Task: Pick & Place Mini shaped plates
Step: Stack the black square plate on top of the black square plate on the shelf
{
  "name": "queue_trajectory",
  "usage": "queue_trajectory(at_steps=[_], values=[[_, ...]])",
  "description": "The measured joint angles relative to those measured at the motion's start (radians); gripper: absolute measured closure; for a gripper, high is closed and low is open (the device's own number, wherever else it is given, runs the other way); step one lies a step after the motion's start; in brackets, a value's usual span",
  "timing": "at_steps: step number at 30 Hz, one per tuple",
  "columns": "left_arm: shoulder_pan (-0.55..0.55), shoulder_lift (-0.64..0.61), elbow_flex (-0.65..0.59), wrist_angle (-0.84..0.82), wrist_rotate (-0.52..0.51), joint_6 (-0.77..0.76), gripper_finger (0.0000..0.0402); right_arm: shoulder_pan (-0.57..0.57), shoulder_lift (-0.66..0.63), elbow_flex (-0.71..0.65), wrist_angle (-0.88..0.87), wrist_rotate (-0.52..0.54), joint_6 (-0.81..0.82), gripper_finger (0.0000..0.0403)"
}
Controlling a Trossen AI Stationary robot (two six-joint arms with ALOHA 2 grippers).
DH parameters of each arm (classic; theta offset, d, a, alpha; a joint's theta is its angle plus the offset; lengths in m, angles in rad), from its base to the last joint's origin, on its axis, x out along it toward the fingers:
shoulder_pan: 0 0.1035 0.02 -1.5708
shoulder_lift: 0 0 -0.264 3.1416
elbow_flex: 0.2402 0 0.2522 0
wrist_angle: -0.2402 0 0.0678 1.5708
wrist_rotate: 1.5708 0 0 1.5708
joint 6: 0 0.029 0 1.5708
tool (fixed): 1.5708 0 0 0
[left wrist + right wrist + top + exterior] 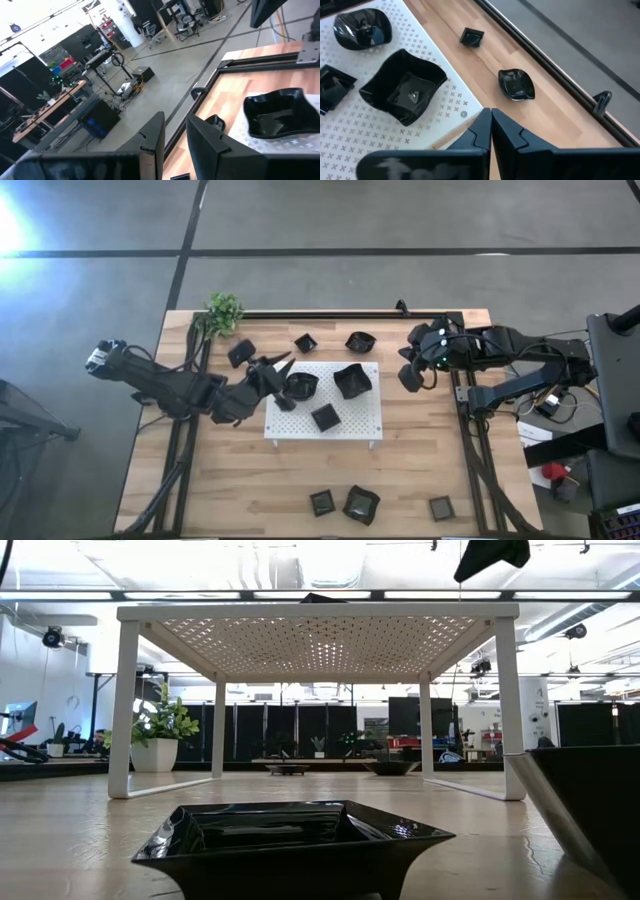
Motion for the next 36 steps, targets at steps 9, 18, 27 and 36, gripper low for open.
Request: queue_trajectory(at_steps=[9, 18, 27, 36], values=[[-0.022, -0.003, 0.0, -0.041, 0.002, -0.07, 0.0323, 0.0, 0.0, -0.001, -0.012, 0.0, 0.0, 0.0394], [-0.023, -0.003, 0.0, -0.114, 0.203, -0.1, 0.0323, 0.0, 0.001, -0.025, -0.015, -0.002, 0.002, 0.0394], [-0.038, 0.004, 0.0, -0.154, 0.662, -0.006, 0.0323, 0.035, 0.001, -0.032, -0.012, -0.013, 0.003, 0.0394], [-0.132, 0.067, 0.0, -0.214, 0.688, 0.001, 0.0323, 0.053, 0.001, -0.033, -0.006, -0.011, -0.002, 0.0394]])
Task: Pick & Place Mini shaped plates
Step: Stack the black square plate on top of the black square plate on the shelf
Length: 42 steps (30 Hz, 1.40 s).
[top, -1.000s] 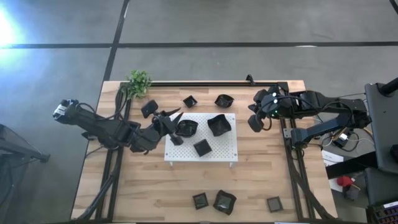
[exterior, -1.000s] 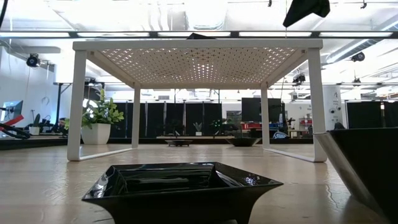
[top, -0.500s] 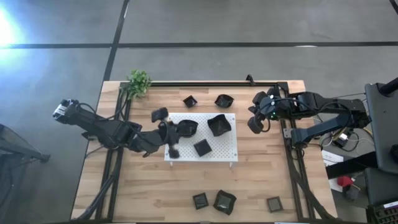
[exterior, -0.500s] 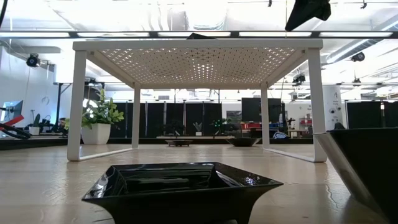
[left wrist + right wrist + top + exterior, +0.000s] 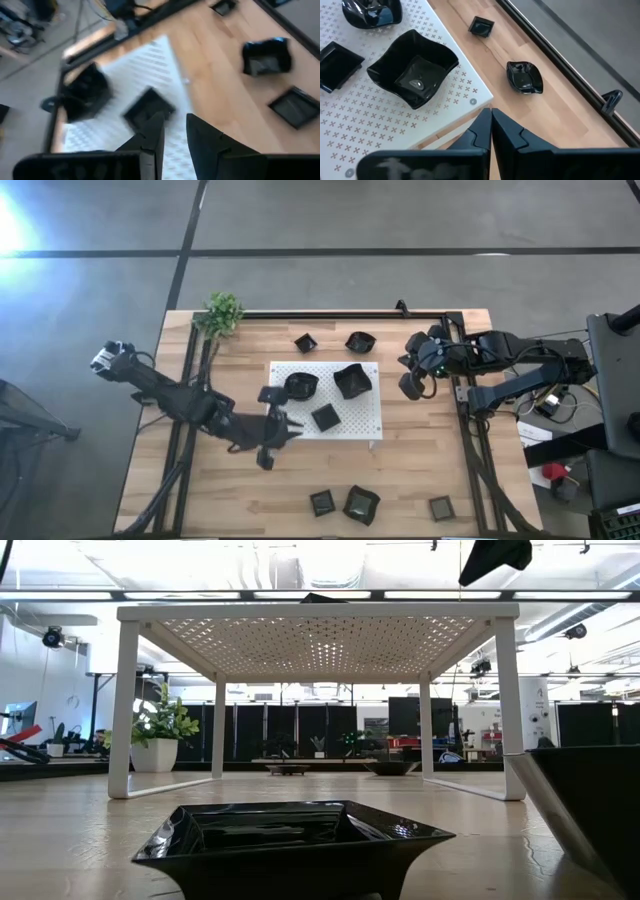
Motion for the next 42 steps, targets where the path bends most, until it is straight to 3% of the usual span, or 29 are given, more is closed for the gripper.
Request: queue_trajectory(at_steps=[9, 15, 20, 29, 42], values=[[-0.136, 0.125, -0.001, 0.037, 0.0, -0.235, 0.0323, 0.012, 0.0, 0.0, 0.025, 0.0, -0.042, 0.0394], [-0.174, 0.23, -0.001, 0.083, 0.003, -0.388, 0.0323, 0.026, 0.0, 0.0, 0.025, 0.0, -0.052, 0.0394], [-0.185, 0.309, -0.001, 0.144, 0.065, -0.489, 0.0323, 0.046, 0.0, 0.0, 0.025, 0.0, -0.052, 0.0394], [-0.192, 0.454, 0.0, 0.252, 0.11, -0.547, 0.0323, 0.079, 0.0, 0.0, 0.028, 0.0, -0.056, 0.0394], [-0.191, 0.56, 0.001, 0.332, 0.112, -0.718, 0.0323, 0.083, 0.0, 0.0, 0.03, 0.001, -0.101, 0.0394]])
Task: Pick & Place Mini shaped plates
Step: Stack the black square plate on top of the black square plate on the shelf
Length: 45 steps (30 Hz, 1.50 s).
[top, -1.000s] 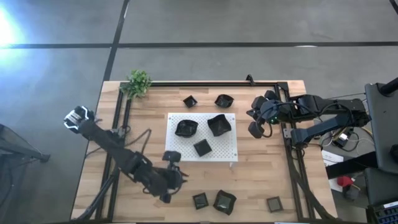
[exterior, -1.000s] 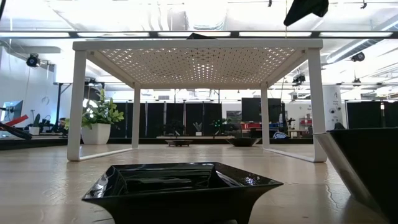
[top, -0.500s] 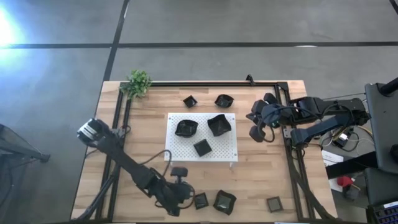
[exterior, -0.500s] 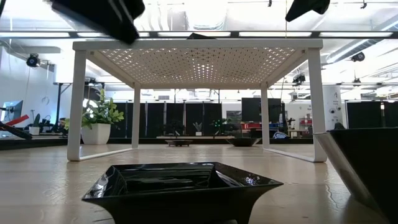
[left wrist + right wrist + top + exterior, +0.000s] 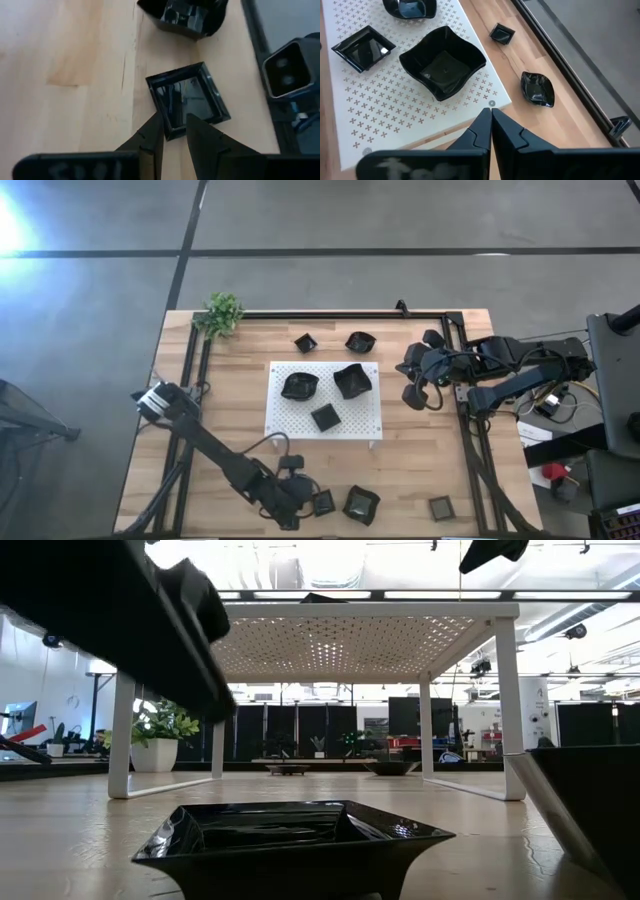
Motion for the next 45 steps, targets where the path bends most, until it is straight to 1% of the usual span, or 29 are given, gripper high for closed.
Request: queue_trajectory(at_steps=[7, 12, 20, 30, 33, 37, 41, 45], values=[[0.012, 0.059, 0.0, 0.027, 0.001, -0.094, 0.0323, 0.0, 0.0, 0.0, 0.0, 0.0, -0.012, 0.0394], [0.026, 0.066, 0.0, 0.034, 0.002, -0.14, 0.0323, 0.0, 0.0, 0.0, 0.0, 0.0, -0.035, 0.0394], [0.03, 0.08, 0.0, 0.061, 0.032, -0.217, 0.0323, 0.0, 0.0, 0.0, 0.002, 0.0, -0.053, 0.0394], [0.035, 0.098, -0.001, 0.082, 0.088, -0.24, 0.0325, 0.0, 0.0, 0.0, 0.002, 0.0, -0.061, 0.0394], [0.036, 0.098, -0.001, 0.081, 0.095, -0.24, 0.0343, 0.0, 0.0, 0.0, 0.002, 0.0, -0.063, 0.0394], [0.038, 0.098, -0.001, 0.082, 0.097, -0.237, 0.039, 0.0, 0.0, 0.0, 0.002, 0.0, -0.064, 0.0394], [0.038, 0.093, -0.001, 0.083, 0.101, -0.236, 0.0398, 0.0, 0.0, 0.0, 0.003, 0.0, -0.064, 0.0394], [0.038, 0.05, -0.001, 0.082, 0.104, -0.207, 0.04, 0.0, 0.0, 0.0, 0.014, 0.001, -0.064, 0.0394]])
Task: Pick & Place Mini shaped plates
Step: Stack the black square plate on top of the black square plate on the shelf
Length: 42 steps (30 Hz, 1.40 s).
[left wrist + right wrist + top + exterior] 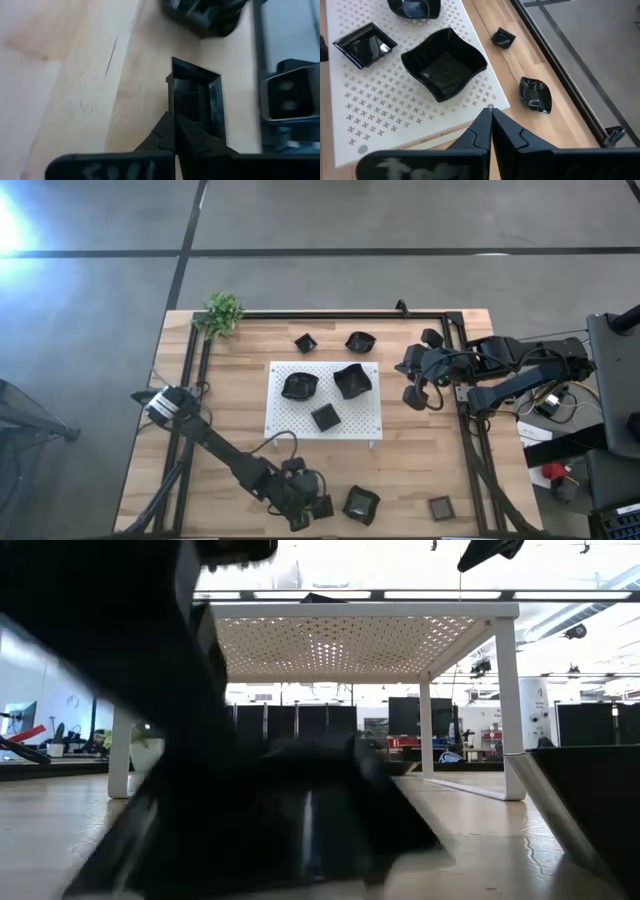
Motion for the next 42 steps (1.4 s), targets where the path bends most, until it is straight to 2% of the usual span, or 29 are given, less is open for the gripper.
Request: queue_trajectory(at_steps=[5, 10, 15, 23, 30, 33, 37, 42], values=[[0.004, -0.074, 0.017, -0.017, -0.003, 0.039, 0.0401, 0.0, 0.0, 0.0, 0.016, 0.002, -0.015, 0.0394], [0.025, -0.156, 0.033, -0.022, -0.077, 0.039, 0.0401, 0.0, 0.0, 0.0, 0.031, 0.002, -0.017, 0.0394], [0.057, -0.252, 0.033, -0.096, -0.124, 0.039, 0.0401, 0.0, 0.0, 0.0, 0.036, 0.003, -0.031, 0.0394], [0.133, -0.411, 0.032, -0.183, -0.176, 0.073, 0.0401, 0.0, 0.0, 0.0, 0.035, 0.005, -0.045, 0.0394], [0.232, -0.507, 0.032, -0.325, -0.211, 0.099, 0.0401, 0.0, 0.0, 0.0, 0.035, 0.005, -0.053, 0.0394], [0.292, -0.511, 0.032, -0.36, -0.202, 0.121, 0.0401, 0.0, 0.0, 0.0, 0.036, 0.006, -0.053, 0.0394], [0.371, -0.507, 0.032, -0.364, -0.118, 0.161, 0.0401, 0.0, 0.0, 0.0, 0.036, 0.006, -0.053, 0.0394], [0.421, -0.491, 0.031, -0.395, -0.062, 0.176, 0.0401, 0.0, 0.0, 0.0, 0.036, 0.006, -0.053, 0.0394]])
